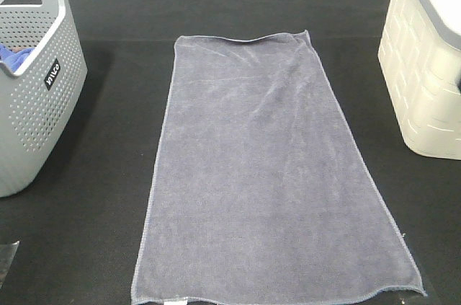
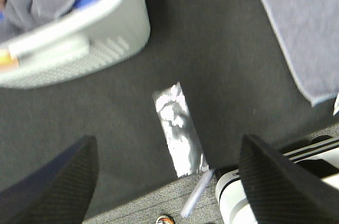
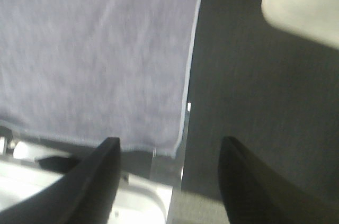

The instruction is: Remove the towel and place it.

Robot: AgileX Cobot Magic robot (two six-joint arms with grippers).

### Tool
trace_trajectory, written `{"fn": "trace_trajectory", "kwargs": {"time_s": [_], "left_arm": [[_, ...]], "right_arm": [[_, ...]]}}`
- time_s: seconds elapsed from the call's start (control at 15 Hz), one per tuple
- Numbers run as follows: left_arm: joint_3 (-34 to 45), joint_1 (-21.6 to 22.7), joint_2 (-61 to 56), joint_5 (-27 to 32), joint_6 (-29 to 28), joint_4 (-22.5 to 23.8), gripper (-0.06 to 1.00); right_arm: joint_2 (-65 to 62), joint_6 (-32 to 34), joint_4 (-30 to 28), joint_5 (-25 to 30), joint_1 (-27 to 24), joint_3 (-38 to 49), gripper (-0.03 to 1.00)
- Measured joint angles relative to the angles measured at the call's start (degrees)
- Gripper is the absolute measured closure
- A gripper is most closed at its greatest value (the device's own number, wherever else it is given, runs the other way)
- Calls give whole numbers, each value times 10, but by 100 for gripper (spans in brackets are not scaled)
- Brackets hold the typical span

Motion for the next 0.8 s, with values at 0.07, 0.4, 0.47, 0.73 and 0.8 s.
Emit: {"fn": "trace_trajectory", "kwargs": {"time_s": [0.07, 0.4, 0.47, 0.73, 0.8], "left_arm": [[36, 0, -49, 1, 0, 0, 24], [151, 0, -300, 2, 52, -17, 24], [163, 0, -330, 2, 72, -29, 24], [186, 0, -380, -9, 133, -81, 24], [188, 0, -380, -18, 138, -85, 24]], "right_arm": [[-30, 0, 0, 0, 0, 42, 43], [-211, -7, 0, -14, 0, 253, 43], [-246, -17, -1, -26, 0, 275, 43], [-410, -35, -1, -40, 0, 319, 43], [-451, -36, -1, -42, 0, 319, 43]]}}
